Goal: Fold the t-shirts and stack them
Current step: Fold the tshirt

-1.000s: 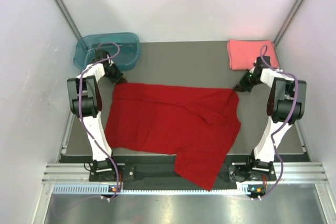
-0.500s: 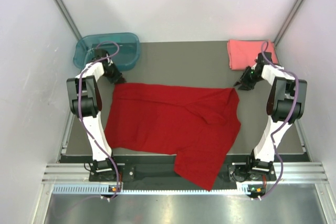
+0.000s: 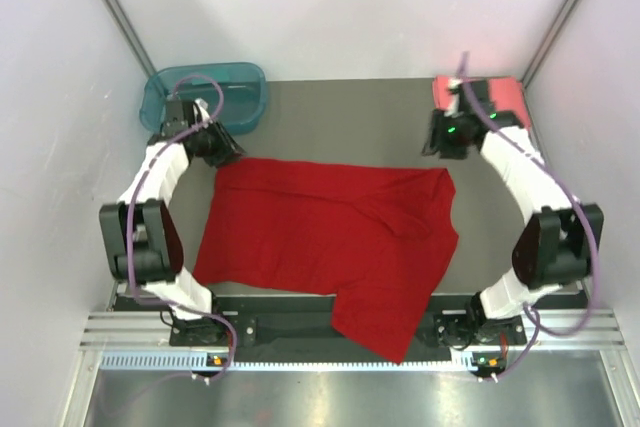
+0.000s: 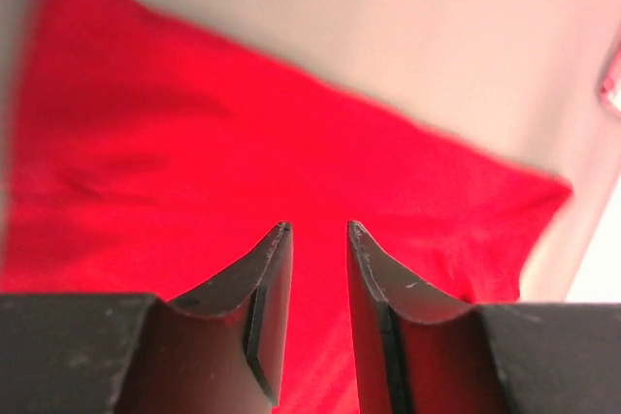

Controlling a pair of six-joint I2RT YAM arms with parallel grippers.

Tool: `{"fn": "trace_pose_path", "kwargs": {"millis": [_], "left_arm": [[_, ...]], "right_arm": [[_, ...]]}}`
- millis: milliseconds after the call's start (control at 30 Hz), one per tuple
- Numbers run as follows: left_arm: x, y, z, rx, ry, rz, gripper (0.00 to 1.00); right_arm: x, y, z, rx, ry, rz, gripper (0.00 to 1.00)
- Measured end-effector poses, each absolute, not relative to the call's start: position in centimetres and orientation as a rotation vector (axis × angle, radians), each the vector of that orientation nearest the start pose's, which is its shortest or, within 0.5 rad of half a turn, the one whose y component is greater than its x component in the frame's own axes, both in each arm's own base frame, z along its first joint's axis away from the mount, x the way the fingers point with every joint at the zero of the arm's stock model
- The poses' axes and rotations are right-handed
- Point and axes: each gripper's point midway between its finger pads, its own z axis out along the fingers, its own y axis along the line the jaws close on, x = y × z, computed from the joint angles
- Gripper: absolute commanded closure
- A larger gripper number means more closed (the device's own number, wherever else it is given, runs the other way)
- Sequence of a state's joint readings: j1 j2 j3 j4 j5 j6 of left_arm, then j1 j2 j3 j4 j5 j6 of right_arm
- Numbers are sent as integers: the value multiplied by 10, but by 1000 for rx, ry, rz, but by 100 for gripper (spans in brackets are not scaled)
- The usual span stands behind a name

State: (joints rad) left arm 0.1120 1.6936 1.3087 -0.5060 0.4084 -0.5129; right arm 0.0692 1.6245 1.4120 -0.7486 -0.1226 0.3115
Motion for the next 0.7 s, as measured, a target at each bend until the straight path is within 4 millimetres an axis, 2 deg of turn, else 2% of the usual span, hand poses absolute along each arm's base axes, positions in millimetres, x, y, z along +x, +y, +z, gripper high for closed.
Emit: {"fn": "trace_pose_path", "kwargs": {"millis": [100, 167, 233, 367, 433, 533, 633, 700], "left_arm": [[389, -71, 147, -499, 2409, -751, 63], [364, -91, 145, -447, 2438, -799, 60], [345, -104, 143, -394, 2459, -843, 55], [320, -104, 146, -345, 2478, -837, 32], [312, -100, 153, -308, 2466, -809, 23], [303, -97, 165, -254, 2438, -777, 13], [296, -96, 169, -228, 2429, -768, 1], [293, -96, 167, -222, 2438, -766, 1]], "right_arm": [[357, 124, 171, -33, 2521, 333, 56], [329, 153, 163, -182, 2541, 349, 60], [299, 175, 144, -324, 2578, 349, 63], [253, 190, 104, -508, 2673, 295, 67], [240, 197, 92, -579, 2694, 268, 69], [229, 212, 77, -677, 2703, 247, 73], [227, 220, 60, -732, 2732, 206, 80], [231, 221, 49, -747, 2755, 161, 80]]}}
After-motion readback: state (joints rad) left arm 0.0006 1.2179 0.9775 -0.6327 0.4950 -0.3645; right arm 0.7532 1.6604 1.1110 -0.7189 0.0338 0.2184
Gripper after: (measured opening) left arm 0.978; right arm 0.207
